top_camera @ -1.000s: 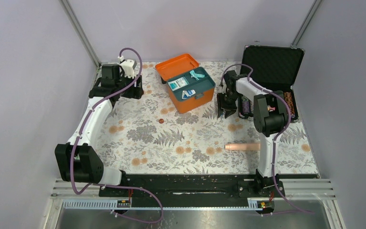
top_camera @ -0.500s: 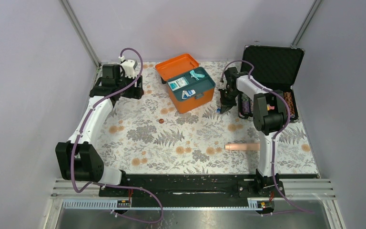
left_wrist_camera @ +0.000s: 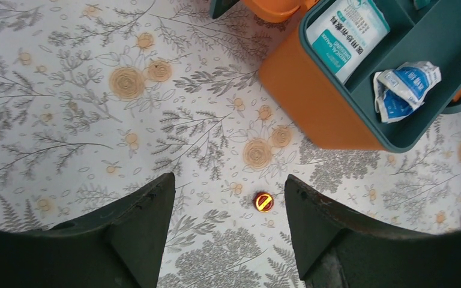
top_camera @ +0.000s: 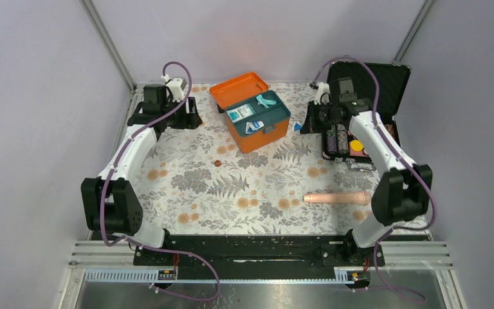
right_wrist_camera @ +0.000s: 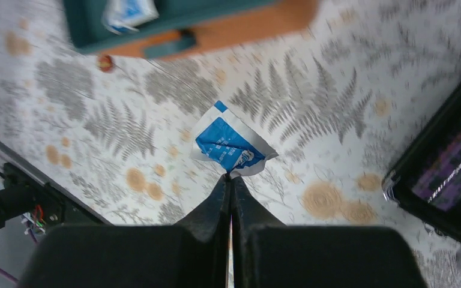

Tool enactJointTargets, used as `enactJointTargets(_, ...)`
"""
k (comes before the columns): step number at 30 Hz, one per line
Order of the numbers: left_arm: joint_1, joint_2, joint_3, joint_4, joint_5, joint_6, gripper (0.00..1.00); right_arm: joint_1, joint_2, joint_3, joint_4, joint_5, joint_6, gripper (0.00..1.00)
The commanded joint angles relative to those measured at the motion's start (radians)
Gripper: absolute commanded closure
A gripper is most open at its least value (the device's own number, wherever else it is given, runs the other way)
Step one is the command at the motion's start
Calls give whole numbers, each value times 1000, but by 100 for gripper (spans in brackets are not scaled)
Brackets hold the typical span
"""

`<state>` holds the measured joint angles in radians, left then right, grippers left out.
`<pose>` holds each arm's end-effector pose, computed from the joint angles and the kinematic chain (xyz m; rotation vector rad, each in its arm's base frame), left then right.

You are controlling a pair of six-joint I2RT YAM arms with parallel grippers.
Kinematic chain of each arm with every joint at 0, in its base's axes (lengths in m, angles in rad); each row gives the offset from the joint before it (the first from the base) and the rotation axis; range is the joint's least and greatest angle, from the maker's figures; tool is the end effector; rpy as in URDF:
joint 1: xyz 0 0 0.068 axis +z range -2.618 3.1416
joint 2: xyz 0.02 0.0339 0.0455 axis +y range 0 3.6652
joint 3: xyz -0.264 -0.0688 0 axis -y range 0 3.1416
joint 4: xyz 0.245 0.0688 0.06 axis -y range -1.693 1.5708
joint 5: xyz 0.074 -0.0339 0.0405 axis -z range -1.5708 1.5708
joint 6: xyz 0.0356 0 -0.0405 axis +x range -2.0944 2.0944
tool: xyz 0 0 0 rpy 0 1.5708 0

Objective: Organize the medicine kit

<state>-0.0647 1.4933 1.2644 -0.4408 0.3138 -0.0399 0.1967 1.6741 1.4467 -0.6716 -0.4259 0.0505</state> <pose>0.3349 -0.0327 0.3126 0.1980 2.2242 -0.4080 0.3558 0.0859 0.2960 -0.3642 2.4354 0.6326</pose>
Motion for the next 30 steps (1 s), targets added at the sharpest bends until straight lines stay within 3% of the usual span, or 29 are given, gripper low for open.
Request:
enactJointTargets(1,-10,6,-9,102,66,-107,34,45,-58,-31,180,-91,30,100)
enactJointTargets(6,-15,-11,-39,95,93,-149,34,101,57,73,280,-72,100,100)
enactJointTargets(12,-14,-59,-76,83,82,-138,34,157,216,240,251,-67,77,99)
enactJointTargets(15,-15,-74,-76,64,56,-107,32,160,252,262,232,-70,83,86)
enactJointTargets(17,-15,-78,-73,51,33,-98,28,159,248,258,223,-51,88,68)
enactJointTargets(20,-15,-83,-84,46,-8,-87,25,159,215,231,232,-44,98,59)
enactJointTargets(26,-15,-56,-92,5,-26,-16,25,155,91,173,241,-9,86,54)
enactJointTargets(30,-35,4,-76,-73,89,181,30,140,2,91,240,-1,70,53)
